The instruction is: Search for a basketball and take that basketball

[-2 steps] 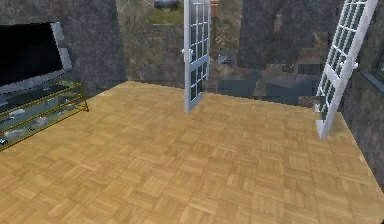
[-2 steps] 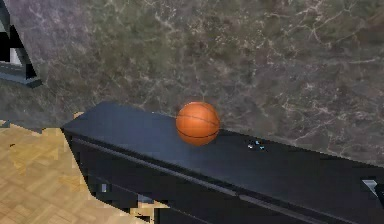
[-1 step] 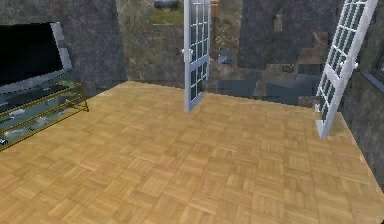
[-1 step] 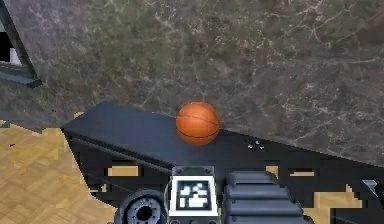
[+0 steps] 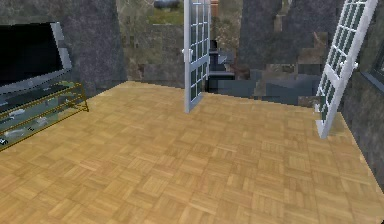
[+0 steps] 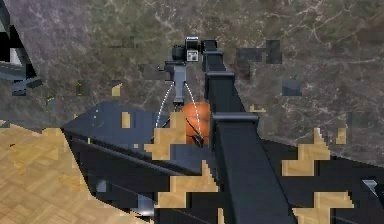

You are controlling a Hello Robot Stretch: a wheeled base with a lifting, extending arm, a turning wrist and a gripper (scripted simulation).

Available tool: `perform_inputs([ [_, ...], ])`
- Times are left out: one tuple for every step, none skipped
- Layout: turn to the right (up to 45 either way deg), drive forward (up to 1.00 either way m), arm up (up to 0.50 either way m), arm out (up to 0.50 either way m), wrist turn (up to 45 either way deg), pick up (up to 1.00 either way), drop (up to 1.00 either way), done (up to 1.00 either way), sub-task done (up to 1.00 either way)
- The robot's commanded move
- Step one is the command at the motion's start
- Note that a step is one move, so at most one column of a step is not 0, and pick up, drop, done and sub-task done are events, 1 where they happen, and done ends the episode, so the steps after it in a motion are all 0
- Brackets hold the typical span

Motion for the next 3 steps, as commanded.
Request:
perform_inputs([
  [0.0,0.0,0.0,0.0,45.0,0.0,0.0,0.0,0.0],
  [0.0,0.0,0.0,0.0,45.0,0.0,0.0,0.0,0.0],
  [0.0,0.0,0.0,0.0,45.0,0.0,0.0,0.0,0.0],
])
